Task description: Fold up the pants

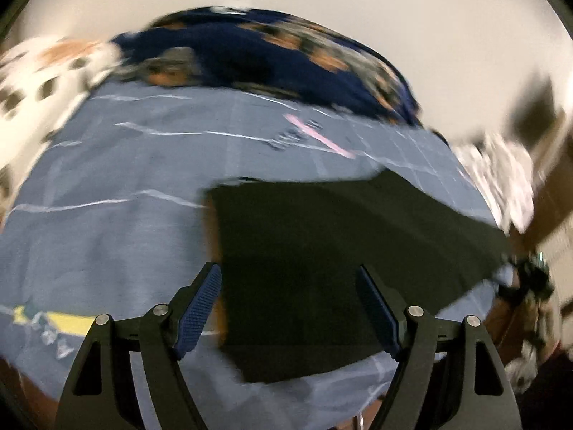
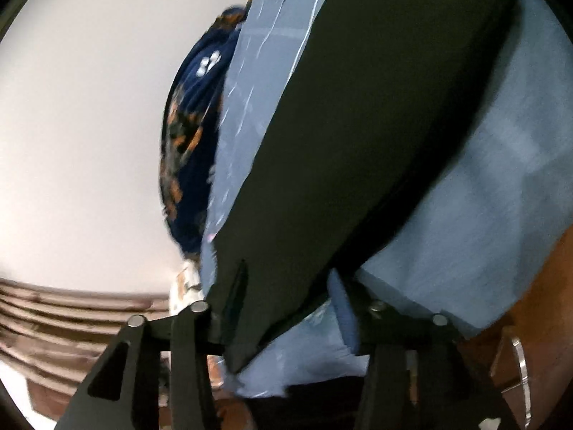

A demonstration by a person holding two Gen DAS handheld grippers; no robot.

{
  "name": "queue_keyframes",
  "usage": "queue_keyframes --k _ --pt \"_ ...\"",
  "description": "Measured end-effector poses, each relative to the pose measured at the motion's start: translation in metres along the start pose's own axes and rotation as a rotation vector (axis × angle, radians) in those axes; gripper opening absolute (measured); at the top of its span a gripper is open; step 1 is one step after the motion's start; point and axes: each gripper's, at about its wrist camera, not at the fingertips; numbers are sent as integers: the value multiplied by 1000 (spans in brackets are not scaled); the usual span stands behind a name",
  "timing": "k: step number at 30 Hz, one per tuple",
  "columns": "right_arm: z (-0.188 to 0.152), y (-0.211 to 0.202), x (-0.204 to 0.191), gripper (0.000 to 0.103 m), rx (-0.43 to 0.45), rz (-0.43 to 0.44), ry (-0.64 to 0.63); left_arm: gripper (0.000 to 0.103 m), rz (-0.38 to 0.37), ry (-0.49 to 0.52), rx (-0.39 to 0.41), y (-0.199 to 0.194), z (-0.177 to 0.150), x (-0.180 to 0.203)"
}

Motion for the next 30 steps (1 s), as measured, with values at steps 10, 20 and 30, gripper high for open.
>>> queue_keyframes --k 10,20,30 --pt "-42 63 -44 47 -159 51 -45 54 -44 -47 -173 8 -34 -37" --pt "-51 73 -55 53 -160 21 -39 51 -100 -48 -212 29 -41 -18" --pt "-53 80 -58 57 -172 20 -47 44 -152 -74 -292 41 -49 -16"
Point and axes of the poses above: each gripper's, at about its wrist camera, not at the fingertips, and y roughly the way its jaws point, x to its right, z to its top, and after that the axes turned 6 degrees about -z, right-handed
